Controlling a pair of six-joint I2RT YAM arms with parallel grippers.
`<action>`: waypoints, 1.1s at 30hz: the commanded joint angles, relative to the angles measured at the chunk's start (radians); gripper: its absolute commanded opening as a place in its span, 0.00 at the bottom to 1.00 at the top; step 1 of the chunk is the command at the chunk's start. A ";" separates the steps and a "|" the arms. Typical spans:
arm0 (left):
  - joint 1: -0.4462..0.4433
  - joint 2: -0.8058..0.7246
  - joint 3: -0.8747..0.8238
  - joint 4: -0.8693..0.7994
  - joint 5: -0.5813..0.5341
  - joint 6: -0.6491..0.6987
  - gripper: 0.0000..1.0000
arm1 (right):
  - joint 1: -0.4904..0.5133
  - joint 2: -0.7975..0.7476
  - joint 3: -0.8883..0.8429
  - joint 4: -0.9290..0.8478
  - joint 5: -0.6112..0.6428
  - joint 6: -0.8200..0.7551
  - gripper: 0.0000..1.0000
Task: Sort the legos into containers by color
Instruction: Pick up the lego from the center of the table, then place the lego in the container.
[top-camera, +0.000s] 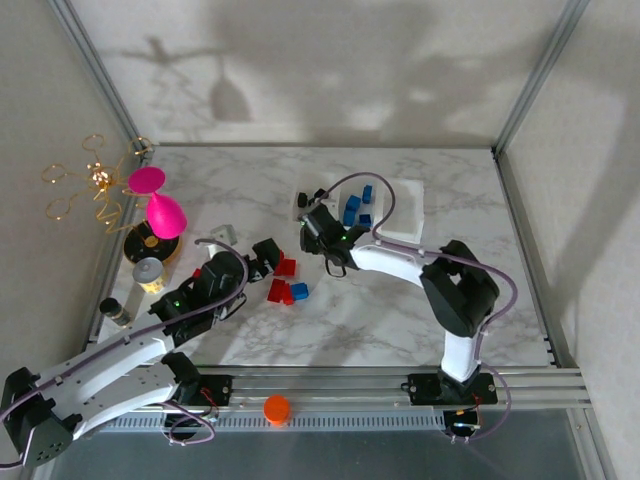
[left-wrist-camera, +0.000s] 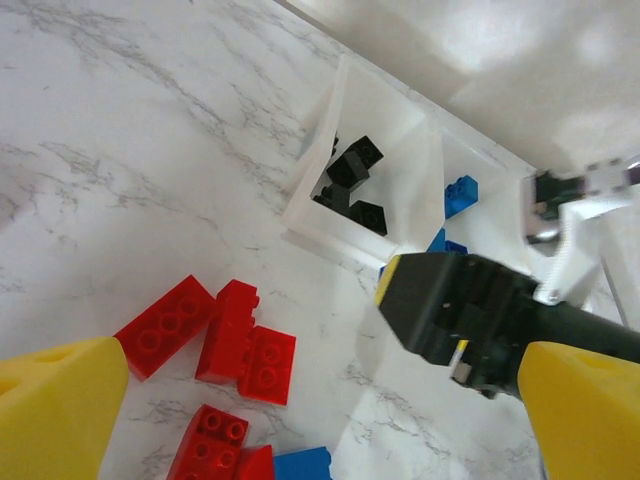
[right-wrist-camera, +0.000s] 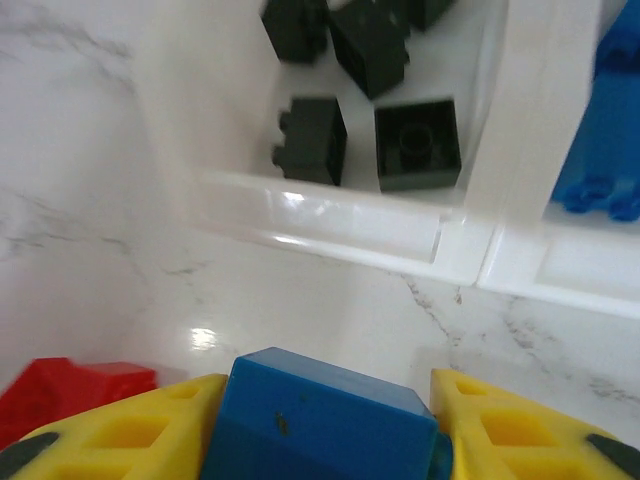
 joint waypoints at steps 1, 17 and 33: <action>0.010 0.035 0.050 0.020 0.029 0.036 1.00 | -0.022 -0.079 -0.015 -0.027 0.018 -0.049 0.42; 0.012 0.264 0.159 0.190 0.122 0.066 1.00 | -0.325 0.095 0.221 -0.012 -0.037 -0.246 0.44; 0.018 0.290 0.184 0.195 0.128 0.078 1.00 | -0.390 0.302 0.478 -0.047 -0.095 -0.298 0.55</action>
